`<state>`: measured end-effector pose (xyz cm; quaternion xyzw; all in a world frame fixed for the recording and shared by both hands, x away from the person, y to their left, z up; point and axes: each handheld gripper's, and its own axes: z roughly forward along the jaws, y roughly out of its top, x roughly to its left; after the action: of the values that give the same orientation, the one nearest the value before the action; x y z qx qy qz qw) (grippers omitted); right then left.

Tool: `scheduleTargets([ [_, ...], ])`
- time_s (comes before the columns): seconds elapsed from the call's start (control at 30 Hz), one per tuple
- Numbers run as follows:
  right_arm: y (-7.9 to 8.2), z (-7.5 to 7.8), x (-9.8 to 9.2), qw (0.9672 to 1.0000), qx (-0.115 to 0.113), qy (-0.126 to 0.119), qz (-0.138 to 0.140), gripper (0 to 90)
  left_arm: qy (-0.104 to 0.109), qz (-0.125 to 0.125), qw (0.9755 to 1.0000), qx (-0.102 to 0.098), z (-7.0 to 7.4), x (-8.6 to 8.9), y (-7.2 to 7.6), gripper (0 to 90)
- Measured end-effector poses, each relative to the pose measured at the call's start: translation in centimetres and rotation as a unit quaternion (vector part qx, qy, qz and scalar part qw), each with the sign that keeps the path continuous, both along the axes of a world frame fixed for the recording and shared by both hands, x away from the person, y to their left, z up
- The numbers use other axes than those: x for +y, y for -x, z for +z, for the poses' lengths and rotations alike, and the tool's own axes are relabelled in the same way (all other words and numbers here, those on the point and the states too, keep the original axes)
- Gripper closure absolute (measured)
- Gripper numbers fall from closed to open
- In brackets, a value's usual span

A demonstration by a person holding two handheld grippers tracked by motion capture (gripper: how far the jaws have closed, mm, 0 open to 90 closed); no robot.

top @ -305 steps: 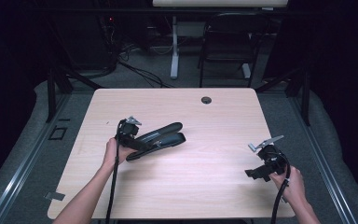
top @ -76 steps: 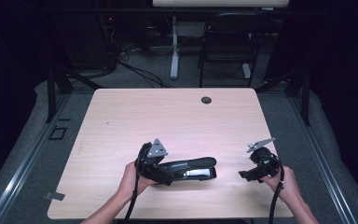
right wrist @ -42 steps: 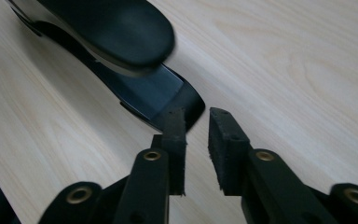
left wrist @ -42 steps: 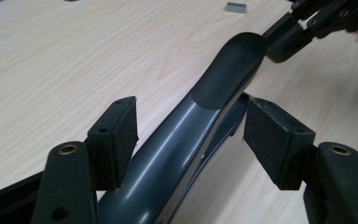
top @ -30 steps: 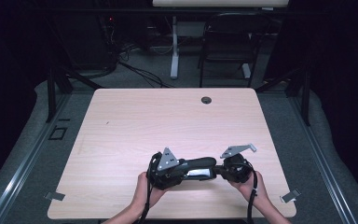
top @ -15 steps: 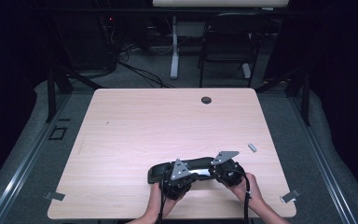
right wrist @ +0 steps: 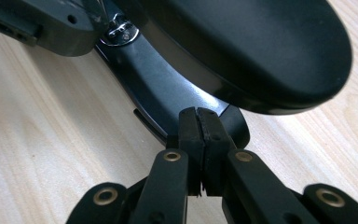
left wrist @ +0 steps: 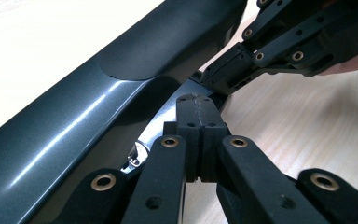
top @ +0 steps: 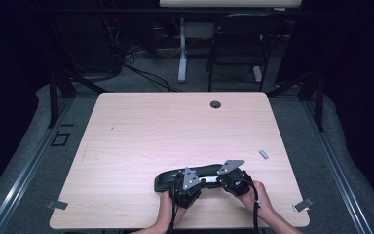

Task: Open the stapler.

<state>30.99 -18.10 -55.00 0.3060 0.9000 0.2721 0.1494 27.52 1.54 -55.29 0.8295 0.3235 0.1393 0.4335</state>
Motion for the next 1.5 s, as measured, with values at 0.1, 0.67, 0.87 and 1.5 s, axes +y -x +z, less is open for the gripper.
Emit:
scheduleTargets([
  [0.1, -0.2, -0.2, -0.2, 1.0, -0.002, -0.003, -0.005, 88.9, -0.003, 0.001, 1.0, -0.001, -0.2, -0.1, -0.1, 90.0],
  [0.67, 0.7, -0.7, -0.3, 0.9991, -0.035, -0.019, -0.015, 89.5, 0.025, 0.019, 0.9993, -0.018, -0.8, -0.5, -0.1, 90.0],
  [0.87, 0.7, -1.0, -0.4, 0.9983, -0.04, -0.038, -0.02, 87.8, 0.026, 0.02, 0.9994, -0.014, -1.0, -0.6, -0.3, 90.0],
  [1.5, 0.8, -0.9, 0.6, 0.9989, -0.035, -0.027, -0.017, 90.0, 0.031, 0.013, 0.9992, -0.021, -1.3, -1.2, -0.6, 90.0],
])
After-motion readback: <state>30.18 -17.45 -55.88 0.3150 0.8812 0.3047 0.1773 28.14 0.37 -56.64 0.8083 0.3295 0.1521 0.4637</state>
